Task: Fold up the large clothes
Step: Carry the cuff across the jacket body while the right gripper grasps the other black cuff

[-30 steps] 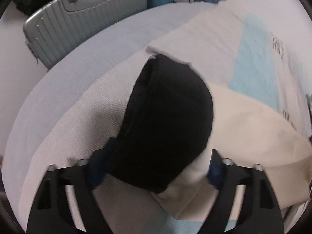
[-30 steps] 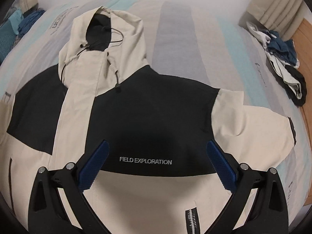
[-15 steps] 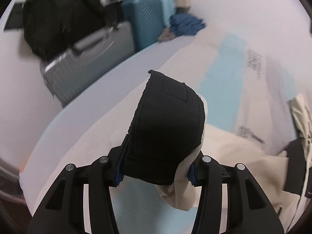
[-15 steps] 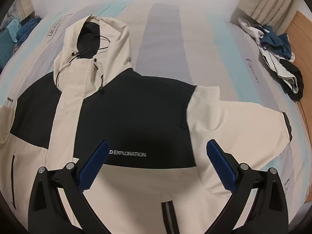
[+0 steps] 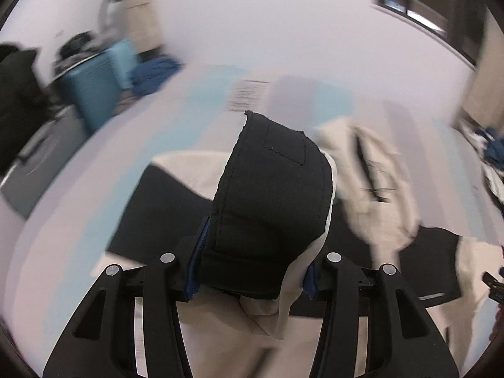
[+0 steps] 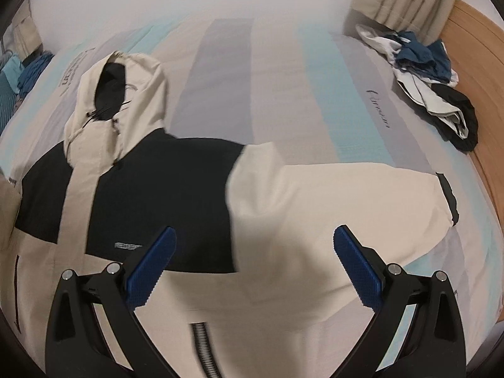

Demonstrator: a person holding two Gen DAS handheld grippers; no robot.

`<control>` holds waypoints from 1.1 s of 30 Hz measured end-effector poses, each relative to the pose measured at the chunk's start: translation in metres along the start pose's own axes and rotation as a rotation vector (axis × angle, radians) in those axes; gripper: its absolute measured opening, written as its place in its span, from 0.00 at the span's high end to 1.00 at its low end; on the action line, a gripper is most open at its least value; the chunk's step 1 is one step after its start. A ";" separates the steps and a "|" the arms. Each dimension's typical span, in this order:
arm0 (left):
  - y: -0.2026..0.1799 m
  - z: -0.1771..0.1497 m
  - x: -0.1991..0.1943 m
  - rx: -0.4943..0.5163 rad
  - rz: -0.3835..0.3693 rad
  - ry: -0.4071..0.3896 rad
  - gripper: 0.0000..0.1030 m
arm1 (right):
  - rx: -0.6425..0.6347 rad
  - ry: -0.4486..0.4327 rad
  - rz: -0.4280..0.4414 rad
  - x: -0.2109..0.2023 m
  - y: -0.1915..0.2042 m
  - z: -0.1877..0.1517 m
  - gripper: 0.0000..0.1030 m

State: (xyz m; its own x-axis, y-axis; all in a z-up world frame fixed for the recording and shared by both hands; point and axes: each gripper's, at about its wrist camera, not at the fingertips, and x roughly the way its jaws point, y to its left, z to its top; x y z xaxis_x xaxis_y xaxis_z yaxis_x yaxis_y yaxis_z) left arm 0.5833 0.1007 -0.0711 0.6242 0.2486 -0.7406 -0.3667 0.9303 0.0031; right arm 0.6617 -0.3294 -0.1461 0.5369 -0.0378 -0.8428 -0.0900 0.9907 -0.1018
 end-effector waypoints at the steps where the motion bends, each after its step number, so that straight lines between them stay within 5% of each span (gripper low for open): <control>1: -0.027 -0.004 0.004 0.024 -0.022 0.007 0.54 | 0.006 0.001 0.000 0.002 -0.007 -0.001 0.07; 8: -0.208 -0.054 0.035 0.176 -0.150 0.093 0.54 | 0.036 0.006 -0.035 0.015 -0.073 -0.018 0.07; 14: -0.324 -0.102 0.041 0.309 -0.170 0.127 0.54 | 0.073 0.028 -0.076 0.014 -0.142 -0.043 0.07; 20: -0.356 -0.131 0.062 0.361 -0.113 0.183 0.51 | 0.102 0.045 -0.089 0.011 -0.185 -0.067 0.07; 23: -0.361 -0.134 0.061 0.346 -0.091 0.190 0.31 | 0.103 0.050 -0.093 0.014 -0.197 -0.073 0.07; 26: -0.367 -0.130 0.054 0.319 -0.150 0.192 0.18 | 0.125 0.056 -0.080 0.018 -0.213 -0.075 0.07; 33: -0.409 -0.135 0.043 0.362 -0.304 0.191 0.08 | 0.138 0.061 -0.128 0.028 -0.265 -0.065 0.07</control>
State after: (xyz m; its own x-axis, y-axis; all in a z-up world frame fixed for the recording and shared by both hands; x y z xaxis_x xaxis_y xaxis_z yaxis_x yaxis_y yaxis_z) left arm 0.6670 -0.3052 -0.1955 0.5162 -0.0703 -0.8536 0.0953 0.9952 -0.0243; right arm 0.6460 -0.6012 -0.1774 0.4842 -0.1684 -0.8586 0.0943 0.9856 -0.1401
